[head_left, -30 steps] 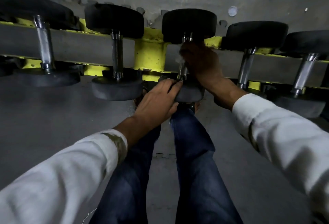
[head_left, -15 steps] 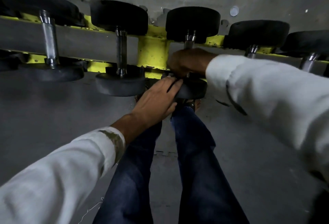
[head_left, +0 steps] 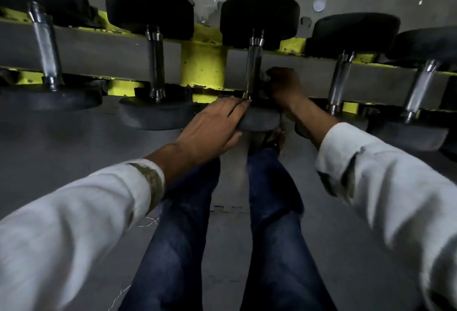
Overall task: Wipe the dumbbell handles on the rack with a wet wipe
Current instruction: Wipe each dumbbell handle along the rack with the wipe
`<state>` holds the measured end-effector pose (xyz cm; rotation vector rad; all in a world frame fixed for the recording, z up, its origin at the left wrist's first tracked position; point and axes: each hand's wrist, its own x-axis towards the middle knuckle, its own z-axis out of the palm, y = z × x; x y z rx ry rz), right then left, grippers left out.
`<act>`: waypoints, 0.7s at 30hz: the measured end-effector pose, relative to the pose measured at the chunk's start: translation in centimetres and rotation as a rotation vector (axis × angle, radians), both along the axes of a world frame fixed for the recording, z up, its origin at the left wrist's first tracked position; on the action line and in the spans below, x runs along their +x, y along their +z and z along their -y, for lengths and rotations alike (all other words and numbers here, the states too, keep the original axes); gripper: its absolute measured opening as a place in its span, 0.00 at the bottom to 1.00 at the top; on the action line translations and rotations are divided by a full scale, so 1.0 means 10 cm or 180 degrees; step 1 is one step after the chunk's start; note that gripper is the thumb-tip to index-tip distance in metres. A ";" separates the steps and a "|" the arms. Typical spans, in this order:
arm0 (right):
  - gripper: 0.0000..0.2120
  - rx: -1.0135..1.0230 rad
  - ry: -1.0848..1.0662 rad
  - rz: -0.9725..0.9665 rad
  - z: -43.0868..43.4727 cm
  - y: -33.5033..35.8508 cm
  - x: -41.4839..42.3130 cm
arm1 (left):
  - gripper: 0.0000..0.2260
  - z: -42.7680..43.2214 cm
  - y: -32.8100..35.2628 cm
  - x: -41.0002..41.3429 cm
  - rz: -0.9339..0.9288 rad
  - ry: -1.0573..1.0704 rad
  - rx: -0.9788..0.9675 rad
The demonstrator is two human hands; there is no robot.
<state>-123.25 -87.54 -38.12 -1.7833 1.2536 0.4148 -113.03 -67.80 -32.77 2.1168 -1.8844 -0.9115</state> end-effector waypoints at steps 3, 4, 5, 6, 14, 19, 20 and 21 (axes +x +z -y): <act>0.09 0.1409 -0.2281 0.1113 0.12 -0.02 0.26 | 0.31 0.01 0.02 -0.03 -0.0015 0.0078 0.0022; 0.10 0.1689 -0.2664 0.1381 0.20 -0.05 0.34 | 0.32 0.01 0.03 -0.04 -0.0016 0.0092 0.0029; 0.12 0.1871 -0.2886 0.1532 0.26 -0.08 0.41 | 0.32 0.01 0.04 -0.04 -0.0019 0.0094 0.0038; 0.14 0.1915 -0.2969 0.1573 0.30 -0.10 0.45 | 0.32 0.01 0.05 -0.05 -0.0025 0.0091 0.0050; 0.05 0.0090 -0.0657 0.0434 -0.06 0.01 -0.03 | 0.31 0.06 0.15 -0.15 0.0067 0.0082 0.0045; 0.04 0.0849 -0.1210 0.0965 -0.06 0.29 -0.30 | 0.30 0.16 0.17 -0.32 0.0254 0.0015 0.0125; 0.04 0.0951 -0.1326 0.1077 -0.02 0.34 -0.34 | 0.29 0.19 0.18 -0.38 0.0291 0.0012 0.0112; 0.05 0.0979 -0.1443 0.1179 0.06 0.38 -0.41 | 0.29 0.23 0.19 -0.46 0.0308 -0.0002 0.0078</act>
